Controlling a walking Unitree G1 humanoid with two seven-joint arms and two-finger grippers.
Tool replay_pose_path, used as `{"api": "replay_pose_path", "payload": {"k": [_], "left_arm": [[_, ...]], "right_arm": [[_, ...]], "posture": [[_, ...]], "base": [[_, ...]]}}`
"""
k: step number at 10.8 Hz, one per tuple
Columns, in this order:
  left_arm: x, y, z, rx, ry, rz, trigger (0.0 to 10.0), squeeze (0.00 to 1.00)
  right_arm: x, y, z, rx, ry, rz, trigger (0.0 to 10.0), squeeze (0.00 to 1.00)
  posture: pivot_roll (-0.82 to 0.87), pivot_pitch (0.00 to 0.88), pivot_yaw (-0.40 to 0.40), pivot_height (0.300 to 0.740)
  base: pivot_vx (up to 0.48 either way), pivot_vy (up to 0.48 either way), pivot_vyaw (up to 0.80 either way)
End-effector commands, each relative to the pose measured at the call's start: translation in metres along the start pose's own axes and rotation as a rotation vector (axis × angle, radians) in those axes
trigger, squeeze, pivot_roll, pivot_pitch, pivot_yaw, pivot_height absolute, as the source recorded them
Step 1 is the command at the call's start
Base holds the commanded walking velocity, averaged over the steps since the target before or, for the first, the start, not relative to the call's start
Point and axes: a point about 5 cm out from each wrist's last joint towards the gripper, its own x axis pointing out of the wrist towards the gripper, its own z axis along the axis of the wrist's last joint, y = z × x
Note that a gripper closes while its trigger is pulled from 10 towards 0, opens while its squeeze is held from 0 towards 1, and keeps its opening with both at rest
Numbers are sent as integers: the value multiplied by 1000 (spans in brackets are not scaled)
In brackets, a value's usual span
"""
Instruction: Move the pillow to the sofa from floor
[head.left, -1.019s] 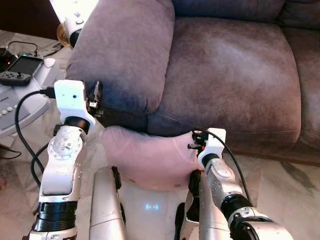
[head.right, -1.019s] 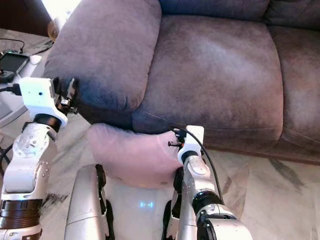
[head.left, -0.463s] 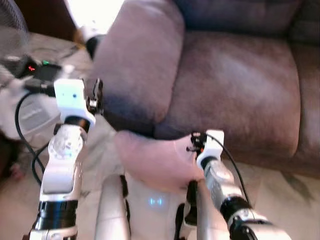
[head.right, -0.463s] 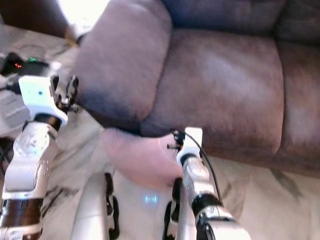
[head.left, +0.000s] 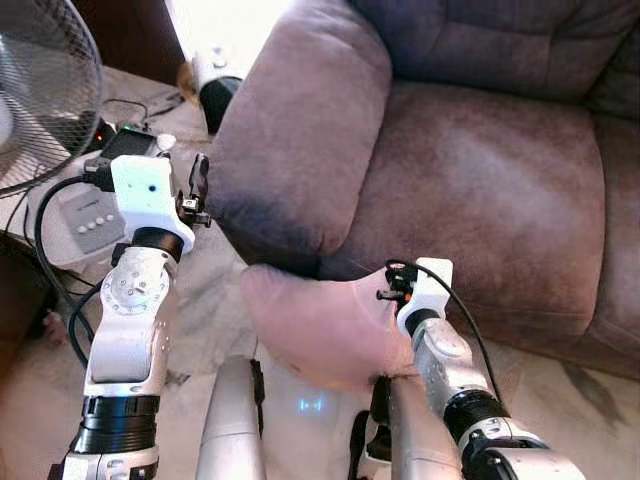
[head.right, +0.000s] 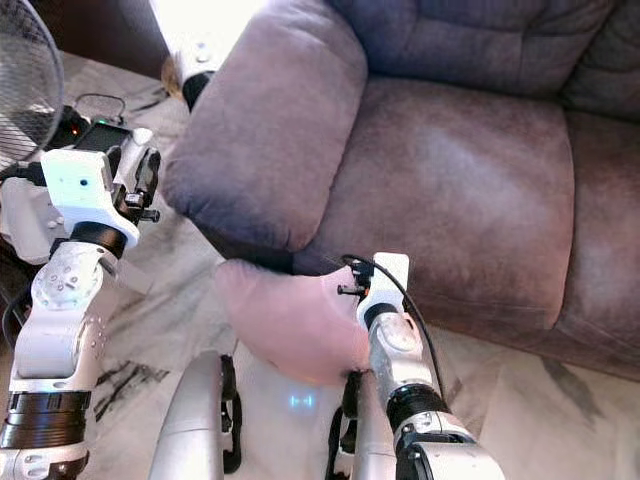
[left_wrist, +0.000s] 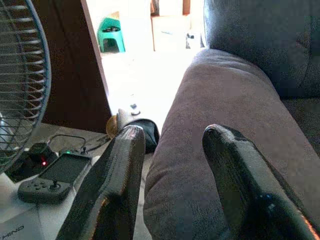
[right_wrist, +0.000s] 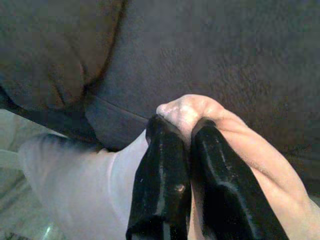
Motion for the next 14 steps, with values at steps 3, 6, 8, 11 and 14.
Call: {"api": "replay_pose_path", "payload": {"k": [3,6,8,11,14], "left_arm": [[4,0,0,2,-10,-9,10000,0],[6,-2,0,1,-15,-17,10000,0],[7,-3,0,-1,-13,-27,10000,0],[6,-6,-7,-48,18,-30,10000,0],[2,-10,-12,-126,46,-11,10000,0]], "right_arm": [[6,10,78,-62,-349,48,10000,0],[4,11,83,-67,-369,55,10000,0],[2,17,89,-87,-395,85,10000,0],[0,20,91,-95,-387,97,10000,0],[-5,20,115,-92,-450,106,10000,0]], "posture": [[170,82,-69,699],[164,78,-63,740],[162,75,-53,740],[156,72,-45,740],[150,67,-39,740]], "base": [[0,0,0],[0,0,0],[0,0,0],[0,0,0],[0,0,0]]}}
